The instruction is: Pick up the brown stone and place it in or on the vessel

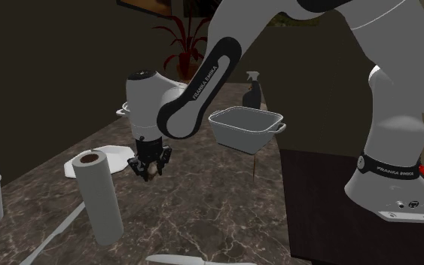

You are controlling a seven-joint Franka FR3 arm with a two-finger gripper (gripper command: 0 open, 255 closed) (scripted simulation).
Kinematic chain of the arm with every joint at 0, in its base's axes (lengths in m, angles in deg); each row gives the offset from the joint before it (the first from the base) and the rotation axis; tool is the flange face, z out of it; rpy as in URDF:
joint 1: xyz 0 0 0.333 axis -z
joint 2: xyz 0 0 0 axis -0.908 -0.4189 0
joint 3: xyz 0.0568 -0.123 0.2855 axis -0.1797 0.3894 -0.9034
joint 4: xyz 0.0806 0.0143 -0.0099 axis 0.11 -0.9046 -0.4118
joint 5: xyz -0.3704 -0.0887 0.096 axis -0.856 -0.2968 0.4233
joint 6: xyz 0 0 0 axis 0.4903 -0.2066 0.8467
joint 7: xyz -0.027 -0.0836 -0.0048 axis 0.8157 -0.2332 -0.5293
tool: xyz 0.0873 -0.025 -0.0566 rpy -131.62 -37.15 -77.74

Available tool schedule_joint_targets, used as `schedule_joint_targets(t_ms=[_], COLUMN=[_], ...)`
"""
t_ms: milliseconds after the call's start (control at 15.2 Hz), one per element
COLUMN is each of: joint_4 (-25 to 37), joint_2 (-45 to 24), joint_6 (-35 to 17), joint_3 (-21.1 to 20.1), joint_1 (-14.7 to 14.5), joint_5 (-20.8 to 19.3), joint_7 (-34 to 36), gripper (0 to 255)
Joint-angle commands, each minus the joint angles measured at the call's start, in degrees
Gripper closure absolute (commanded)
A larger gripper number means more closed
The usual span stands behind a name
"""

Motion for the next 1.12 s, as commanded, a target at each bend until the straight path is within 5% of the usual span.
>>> schedule_joint_targets(t_ms=[0,1056], joint_4=[0.0,-1.1], joint_2=[0.0,8.0], joint_6=[0.0,6.8], joint_3=[0.0,-1.5], joint_1=[0.0,0.9], joint_5=[0.0,1.8], joint_7=[0.0,-2.3], gripper=[255,255])
